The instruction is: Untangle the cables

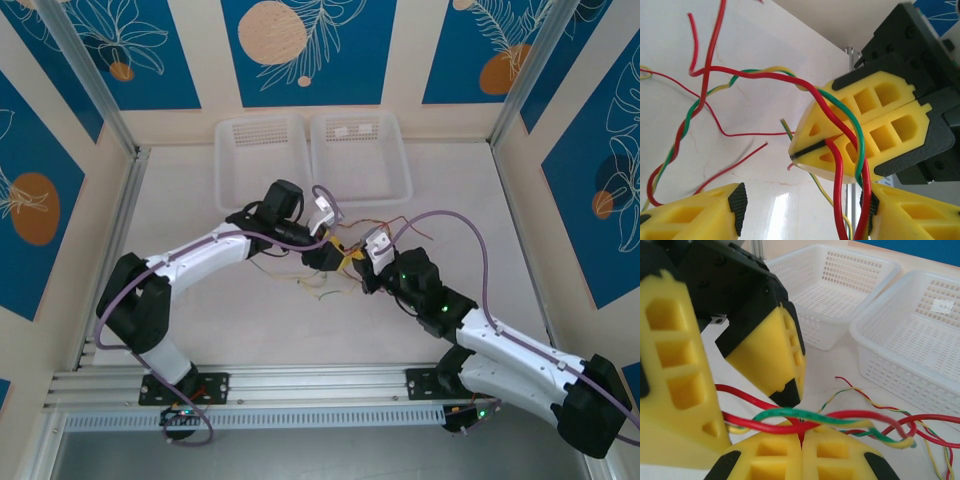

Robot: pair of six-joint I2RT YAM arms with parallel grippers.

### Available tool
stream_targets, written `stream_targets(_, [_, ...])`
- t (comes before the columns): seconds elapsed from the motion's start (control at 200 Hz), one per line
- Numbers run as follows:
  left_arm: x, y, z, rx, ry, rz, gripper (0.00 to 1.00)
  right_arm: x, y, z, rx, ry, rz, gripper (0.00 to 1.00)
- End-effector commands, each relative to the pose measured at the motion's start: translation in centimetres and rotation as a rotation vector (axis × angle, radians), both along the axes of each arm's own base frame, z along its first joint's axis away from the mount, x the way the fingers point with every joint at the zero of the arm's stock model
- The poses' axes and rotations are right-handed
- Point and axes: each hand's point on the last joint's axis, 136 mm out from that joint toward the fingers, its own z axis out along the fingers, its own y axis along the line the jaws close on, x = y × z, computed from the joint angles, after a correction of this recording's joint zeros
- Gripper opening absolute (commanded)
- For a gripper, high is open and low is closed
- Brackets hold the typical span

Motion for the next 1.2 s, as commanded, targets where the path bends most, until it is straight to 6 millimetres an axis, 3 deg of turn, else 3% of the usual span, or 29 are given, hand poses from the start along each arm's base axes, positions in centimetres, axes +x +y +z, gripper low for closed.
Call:
stream_targets(0.0, [0.5, 0.4, 2.6, -0.069, -0.053, 0.026, 0.66, -0.2, -0.2, 0.4, 0.009, -0.036, 0.000, 0.00])
stream_targets(0.1, [0.9, 0.8, 3.1, -0.085, -0.049, 0.044, 0.70, -0.5, -0.4, 0.0, 0.004, -0.037, 0.004, 0.00])
stream_targets(0.155, [1.1, 1.0, 3.5, -0.105, -0.044, 0.050, 0.76, -0.6, -0.5, 0.0, 0.006, -0.041, 0.002, 0.00])
stream_targets(0.235, [1.1, 1.2, 3.6, -0.114, -0.043, 0.051, 0.72, -0.8, -0.8, 0.1, 0.017, -0.047, -0.003, 0.00])
stream_targets(0.5, [-0.1, 0.5, 1.2, -0.019, 0.016, -0.020, 0.65, -1.1, -1.0, 0.7, 0.036, -0.065, -0.001, 0.00])
stream_targets(0.8, [-0.9, -0.5, 1.1, -0.024, 0.046, -0.071, 0.62, -0.9, -1.0, 0.5, 0.029, -0.070, -0.011, 0.00])
stream_targets(0.855, [-1.0, -0.6, 0.9, -0.025, 0.058, -0.086, 0.56, -0.8, -1.1, 0.6, 0.030, -0.071, -0.015, 0.00])
stream_targets(1.065, [-1.2, -1.0, 0.7, -0.027, 0.064, -0.096, 0.62, -0.6, -1.1, 0.6, 0.020, -0.078, -0.018, 0.00])
stream_targets(1.195, [-1.1, -1.0, 0.8, -0.030, 0.059, -0.094, 0.37, -0.6, -1.0, 0.7, 0.017, -0.081, -0.017, 0.00])
